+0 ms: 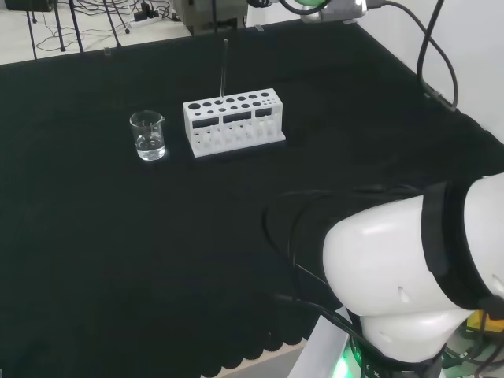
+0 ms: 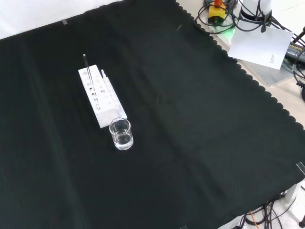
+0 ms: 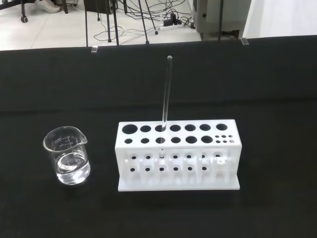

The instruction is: Take the glass rod from the white test tube rack.

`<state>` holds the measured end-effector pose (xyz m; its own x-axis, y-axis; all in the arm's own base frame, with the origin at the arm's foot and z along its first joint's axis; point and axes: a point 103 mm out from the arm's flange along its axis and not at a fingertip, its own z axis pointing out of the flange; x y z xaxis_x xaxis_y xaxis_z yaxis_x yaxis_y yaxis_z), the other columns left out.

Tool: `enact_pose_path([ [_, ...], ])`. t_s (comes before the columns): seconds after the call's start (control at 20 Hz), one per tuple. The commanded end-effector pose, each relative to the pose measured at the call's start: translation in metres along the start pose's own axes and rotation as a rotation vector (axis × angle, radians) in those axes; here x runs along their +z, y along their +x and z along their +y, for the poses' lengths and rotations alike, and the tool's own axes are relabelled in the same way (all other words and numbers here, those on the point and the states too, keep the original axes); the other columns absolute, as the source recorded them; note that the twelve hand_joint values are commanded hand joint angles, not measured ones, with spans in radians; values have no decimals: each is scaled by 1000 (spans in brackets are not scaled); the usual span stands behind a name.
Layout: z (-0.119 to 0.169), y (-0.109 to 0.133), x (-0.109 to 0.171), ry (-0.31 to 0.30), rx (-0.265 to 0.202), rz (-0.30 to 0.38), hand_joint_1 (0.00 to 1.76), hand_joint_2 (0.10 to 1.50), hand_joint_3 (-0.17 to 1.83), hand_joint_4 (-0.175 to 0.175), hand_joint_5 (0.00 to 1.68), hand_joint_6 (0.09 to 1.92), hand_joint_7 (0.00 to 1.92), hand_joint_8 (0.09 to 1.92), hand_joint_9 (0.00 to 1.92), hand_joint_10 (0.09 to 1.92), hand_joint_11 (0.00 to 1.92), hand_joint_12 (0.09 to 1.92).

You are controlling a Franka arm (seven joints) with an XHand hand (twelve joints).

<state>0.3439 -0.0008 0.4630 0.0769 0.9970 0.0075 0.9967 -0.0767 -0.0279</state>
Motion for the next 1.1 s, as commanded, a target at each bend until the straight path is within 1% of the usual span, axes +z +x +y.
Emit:
enact_pose_path([
  [0.05, 65, -1, 11, 3, -50, 27, 686, 1074, -175, -144, 152, 87, 23, 817, 47, 882, 0, 1105],
  [0.3, 98, -5, 28, 5, -70, 15, 672, 1087, -175, -145, 168, 87, 37, 832, 70, 890, 0, 1153],
  [0.35, 105, -11, 34, 13, -69, 23, 669, 1090, -175, -146, 171, 87, 40, 833, 72, 890, 0, 1156],
  [0.5, 132, -16, 46, 26, -75, 33, 663, 1097, -175, -147, 180, 87, 48, 837, 78, 891, 0, 1161],
  [0.75, 172, -22, 68, 32, -110, 49, 657, 1101, -175, -161, 231, 87, 70, 857, 117, 903, 0, 1190],
  [1.1, 215, -24, 98, 67, -141, 62, 648, 1111, -175, -162, 255, 87, 74, 876, 138, 908, 0, 1231],
])
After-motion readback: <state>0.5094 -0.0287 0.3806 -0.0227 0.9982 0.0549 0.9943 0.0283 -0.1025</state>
